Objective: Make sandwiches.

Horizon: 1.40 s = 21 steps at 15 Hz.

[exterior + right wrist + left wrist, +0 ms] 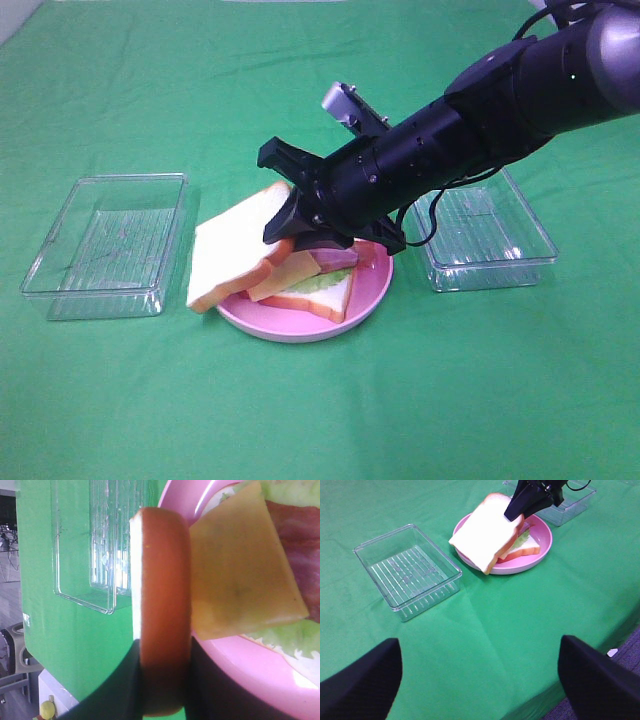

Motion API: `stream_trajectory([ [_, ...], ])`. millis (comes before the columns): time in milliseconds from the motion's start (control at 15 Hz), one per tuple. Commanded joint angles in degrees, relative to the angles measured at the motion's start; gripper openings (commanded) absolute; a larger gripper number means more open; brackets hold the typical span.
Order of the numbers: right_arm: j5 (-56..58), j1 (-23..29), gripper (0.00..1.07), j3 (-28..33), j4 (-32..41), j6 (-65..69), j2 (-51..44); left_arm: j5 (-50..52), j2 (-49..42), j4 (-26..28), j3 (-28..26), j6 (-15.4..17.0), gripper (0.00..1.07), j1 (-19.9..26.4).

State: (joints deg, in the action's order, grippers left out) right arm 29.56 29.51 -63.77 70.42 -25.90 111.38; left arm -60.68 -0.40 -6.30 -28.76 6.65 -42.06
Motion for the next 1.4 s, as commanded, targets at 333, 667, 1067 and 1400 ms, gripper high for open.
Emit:
stream_trajectory([
  [333,-1.32,-0.11,0.67,0.11,-8.71,-0.74,-0.86,0.52,-0.40,0.34,0.11,0.11,0.80,-0.40],
  [667,-2.52,-0.23,0.72,0.06,-29.68,12.95,-4.30,0.52,-0.40,0.34,0.11,0.11,0.80,-0.40],
  [1067,8.25,-0.23,0.72,0.06,-57.58,26.93,-18.96,0.52,-0.40,0.34,0.11,0.11,0.80,-0.40],
  [1400,18.22,-0.06,0.72,0.11,-58.21,27.67,-32.03,0.52,-0.40,0.29,0.11,0.11,0.80,-0.40],
])
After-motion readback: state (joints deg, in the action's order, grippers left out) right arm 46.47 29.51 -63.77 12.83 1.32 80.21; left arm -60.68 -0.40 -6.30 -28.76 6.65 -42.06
